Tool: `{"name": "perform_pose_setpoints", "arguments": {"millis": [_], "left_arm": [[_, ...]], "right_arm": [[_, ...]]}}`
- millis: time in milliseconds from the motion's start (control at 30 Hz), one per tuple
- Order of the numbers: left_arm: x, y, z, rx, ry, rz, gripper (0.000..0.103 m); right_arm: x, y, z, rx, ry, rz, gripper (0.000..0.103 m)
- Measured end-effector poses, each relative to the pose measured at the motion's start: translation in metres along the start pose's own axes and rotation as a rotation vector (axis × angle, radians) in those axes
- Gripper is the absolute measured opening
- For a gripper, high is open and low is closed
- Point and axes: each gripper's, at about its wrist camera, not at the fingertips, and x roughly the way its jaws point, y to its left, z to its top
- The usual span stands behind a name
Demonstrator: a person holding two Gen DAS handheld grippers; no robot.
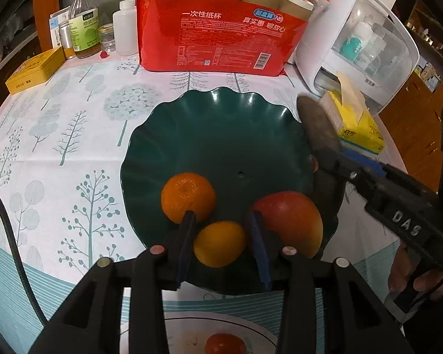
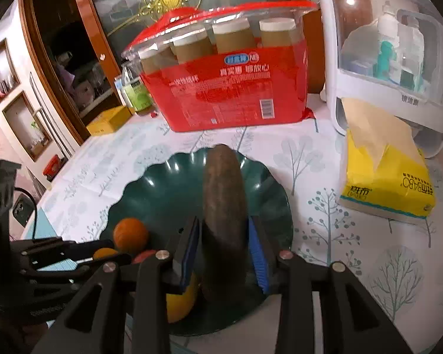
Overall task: Organize fruits
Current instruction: 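Lower both fruits onto the green plate and open both tools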
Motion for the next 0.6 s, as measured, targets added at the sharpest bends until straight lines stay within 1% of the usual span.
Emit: {"name": "perform_pose_setpoints", "arguments": {"millis": [33, 67, 100, 167, 300, 367, 600], "left_arm": [[-0.001, 0.001, 0.0, -0.003, -0.005, 0.01, 0.048], [-0.002, 0.002, 0.001, -0.008, -0.01, 0.014, 0.054], [-0.005, 0.004, 0.001, -0.017, -0.014, 0.008, 0.056], [-0.01, 0.006, 0.001, -0.031, -0.021, 0.003, 0.057], [-0.024, 0.005, 0.0, -0.027, -0.041, 0.019, 0.067], [-0.032, 0.003, -0.002, -0.027, -0.048, 0.018, 0.069], [-0.059, -0.003, -0.017, -0.012, -0.061, 0.025, 0.07]], "right_arm": [[0.002, 0.0, -0.001, -0.001, 0.016, -0.004, 0.036], [0.004, -0.001, -0.002, 0.003, 0.033, -0.011, 0.037], [0.005, -0.002, -0.002, 0.009, 0.042, -0.013, 0.037], [0.001, -0.004, -0.001, 0.02, 0.035, 0.011, 0.038], [-0.014, -0.002, 0.0, 0.013, 0.013, 0.009, 0.041], [-0.021, -0.001, 0.001, 0.013, 0.006, 0.015, 0.042], [-0.05, 0.002, -0.005, 0.036, -0.009, -0.005, 0.047]]}}
